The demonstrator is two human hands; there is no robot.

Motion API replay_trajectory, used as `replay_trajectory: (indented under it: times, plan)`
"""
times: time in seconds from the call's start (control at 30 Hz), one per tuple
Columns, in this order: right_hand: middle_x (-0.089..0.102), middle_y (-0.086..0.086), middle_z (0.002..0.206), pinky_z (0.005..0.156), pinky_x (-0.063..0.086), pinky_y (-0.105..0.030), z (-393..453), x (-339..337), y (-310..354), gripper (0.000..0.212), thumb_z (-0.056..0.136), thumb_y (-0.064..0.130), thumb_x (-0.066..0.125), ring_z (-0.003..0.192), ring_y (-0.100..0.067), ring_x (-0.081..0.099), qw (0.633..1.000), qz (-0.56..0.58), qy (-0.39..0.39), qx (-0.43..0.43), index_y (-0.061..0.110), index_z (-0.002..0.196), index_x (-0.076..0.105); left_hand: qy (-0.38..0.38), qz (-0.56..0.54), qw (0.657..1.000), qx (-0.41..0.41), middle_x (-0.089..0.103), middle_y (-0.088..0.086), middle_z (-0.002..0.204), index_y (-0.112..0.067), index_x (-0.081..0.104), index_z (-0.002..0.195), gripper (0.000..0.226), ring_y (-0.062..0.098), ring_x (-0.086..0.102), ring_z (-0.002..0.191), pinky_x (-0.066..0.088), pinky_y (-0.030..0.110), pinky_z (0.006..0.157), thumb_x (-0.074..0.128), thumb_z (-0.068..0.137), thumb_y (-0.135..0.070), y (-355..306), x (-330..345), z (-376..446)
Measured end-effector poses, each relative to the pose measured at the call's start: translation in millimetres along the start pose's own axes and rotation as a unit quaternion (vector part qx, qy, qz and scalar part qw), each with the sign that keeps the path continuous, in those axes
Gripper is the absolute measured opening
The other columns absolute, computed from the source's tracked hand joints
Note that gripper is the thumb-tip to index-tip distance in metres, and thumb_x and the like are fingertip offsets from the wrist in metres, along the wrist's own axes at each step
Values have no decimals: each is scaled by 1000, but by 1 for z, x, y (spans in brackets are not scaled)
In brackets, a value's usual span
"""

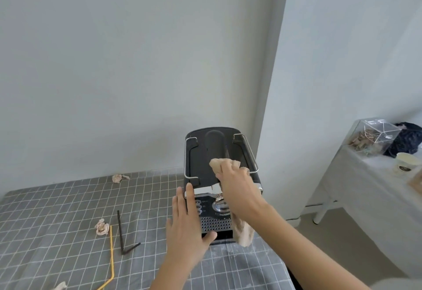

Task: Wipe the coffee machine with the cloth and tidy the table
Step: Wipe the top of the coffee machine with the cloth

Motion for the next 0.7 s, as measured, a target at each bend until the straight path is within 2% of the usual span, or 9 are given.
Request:
replay_trajectory:
  times: [0.13,0.2,0.27,0.33,0.4,0.47,0.53,0.6,0.7]
  plan:
    - [63,-5,84,62,53,-41,-3,-22,-25,24,104,35,33,73,-24,62,989,142,-16,33,17,104,49,4,-25,1000,3,-18,3,160,-24,-38,140,131,24,-6,150,21,46,116,70,73,-56,-1,-1,-1]
    - [60,-3,75,61,49,-37,-7,-33,-39,25,104,34,38,71,-22,58,977,204,-38,51,14,92,49,1,-30,1000,5,-20,2,160,-24,-34,143,120,24,-8,149,19,47,117,62,80,-57,-1,-3,-1]
    - [60,-5,76,69,51,-42,-14,-35,-54,27,102,32,41,73,-23,58,953,291,-45,74,9,90,52,-7,-25,1000,7,-21,1,159,-23,-30,145,104,24,-10,149,18,47,119,51,88,-55,-1,-6,-1]
    - [69,-12,92,84,57,-47,-24,-28,-68,28,102,33,43,87,-30,67,901,420,-30,106,11,98,58,-19,-23,1000,7,-22,0,159,-22,-24,147,86,24,-10,149,21,49,118,40,96,-47,-1,-8,-3]
    - [72,-15,109,93,55,-49,-39,-14,-82,29,104,34,42,103,-32,70,813,561,7,156,15,112,63,-28,-28,999,7,-24,-3,158,-22,-19,149,73,21,-13,149,21,49,118,31,99,-41,-1,-10,-7]
    - [73,-17,112,91,55,-47,-59,2,-93,37,103,39,41,104,-34,70,737,641,47,209,14,120,63,-30,-41,999,10,-25,-6,158,-22,-16,151,68,18,-14,148,17,48,119,27,100,-38,-2,-11,-11]
    - [73,-20,111,85,58,-45,-82,23,-109,49,101,48,38,101,-35,71,697,664,74,261,11,120,64,-32,-41,999,15,-23,-6,158,-21,-14,152,66,17,-12,149,16,46,120,24,101,-39,-5,-12,-13]
    - [73,-22,109,86,57,-45,-106,49,-124,57,99,55,37,102,-36,70,685,656,93,303,10,118,66,-31,-42,999,15,-21,-4,159,-20,-13,152,65,18,-9,149,15,46,120,23,101,-39,-6,-13,-14]
    - [77,-12,101,82,57,-39,-135,86,-139,52,99,55,39,96,-26,74,730,588,129,324,16,110,72,-31,-49,998,10,-18,-3,161,-19,-11,152,65,20,-7,149,17,49,119,24,101,-38,-7,-11,-13]
Point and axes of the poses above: each hand's wrist, its own z-axis towards the middle knuckle, its own x-axis out of the palm, y = z × x, the point moved 10 cm from there along z, towards the middle knuckle
